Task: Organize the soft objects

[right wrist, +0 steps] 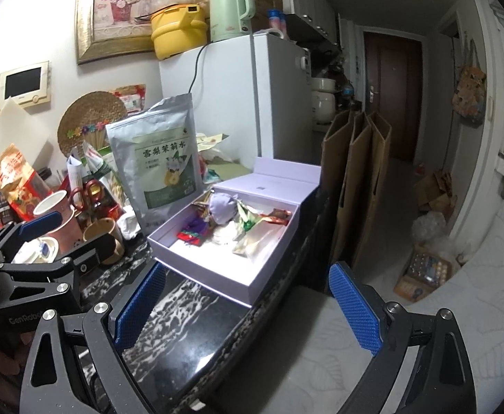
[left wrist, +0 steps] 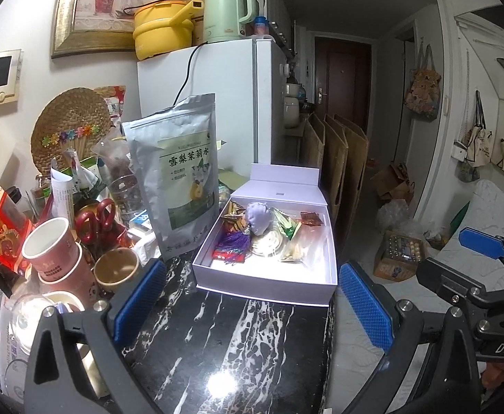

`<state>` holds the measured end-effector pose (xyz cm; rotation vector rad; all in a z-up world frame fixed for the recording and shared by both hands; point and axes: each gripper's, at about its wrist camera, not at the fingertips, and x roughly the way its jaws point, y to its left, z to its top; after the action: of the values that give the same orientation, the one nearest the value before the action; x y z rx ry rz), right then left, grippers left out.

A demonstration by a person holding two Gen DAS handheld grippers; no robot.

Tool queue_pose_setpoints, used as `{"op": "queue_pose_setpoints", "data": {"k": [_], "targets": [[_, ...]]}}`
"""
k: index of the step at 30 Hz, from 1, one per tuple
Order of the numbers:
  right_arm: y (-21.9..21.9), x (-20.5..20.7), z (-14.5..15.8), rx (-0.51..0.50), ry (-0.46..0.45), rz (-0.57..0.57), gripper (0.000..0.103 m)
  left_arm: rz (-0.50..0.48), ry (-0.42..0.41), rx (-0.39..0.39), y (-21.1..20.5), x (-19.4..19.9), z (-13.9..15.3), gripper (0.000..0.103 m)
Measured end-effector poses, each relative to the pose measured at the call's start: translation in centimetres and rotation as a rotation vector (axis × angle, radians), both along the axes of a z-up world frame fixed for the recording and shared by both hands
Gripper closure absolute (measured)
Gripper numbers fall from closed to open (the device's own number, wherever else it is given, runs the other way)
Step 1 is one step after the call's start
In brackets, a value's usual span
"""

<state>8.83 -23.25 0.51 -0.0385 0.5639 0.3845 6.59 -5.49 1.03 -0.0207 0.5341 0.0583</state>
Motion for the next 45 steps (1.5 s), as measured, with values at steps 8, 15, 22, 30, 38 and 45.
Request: {"op": "queue_pose_setpoints", "data": {"k": [8, 15, 22, 30, 38, 45], "targets": [[0.1, -0.3, 0.1, -0.009, 0.007, -0.009, 0.006, -0.004, 0.003, -0.005, 0.1, -0.1, 0.1, 0.001], [0.2, -0.3, 0.1, -0.009, 0.009, -0.008, 0.006, -0.012, 0.007, -0.011, 0.3, -0.2, 0.0, 0.001], [0.3, -0.5, 0.1, -0.010, 0.009, -0.009, 0.006, -0.020, 0.006, -0.006, 0.1, -0.4, 0.1, 0.001], [0.2, -0.6, 0.1, -0.012, 0.009, -0.010, 0.006, -0.022, 0.005, -0.011, 0.2, -0.7, 0.2, 0.000], [0.2, -1.0, 0.0, -0.017, 0.009, -0.009, 0.006, -0.026, 0.004, -0.001, 0.0, -0.8, 0.3, 0.001], [0.2, -1.3, 0.1, -0.019, 0.007, -0.012, 0.006, -0.016, 0.009, 0.008, -0.1, -0.9, 0.4, 0.000]]}}
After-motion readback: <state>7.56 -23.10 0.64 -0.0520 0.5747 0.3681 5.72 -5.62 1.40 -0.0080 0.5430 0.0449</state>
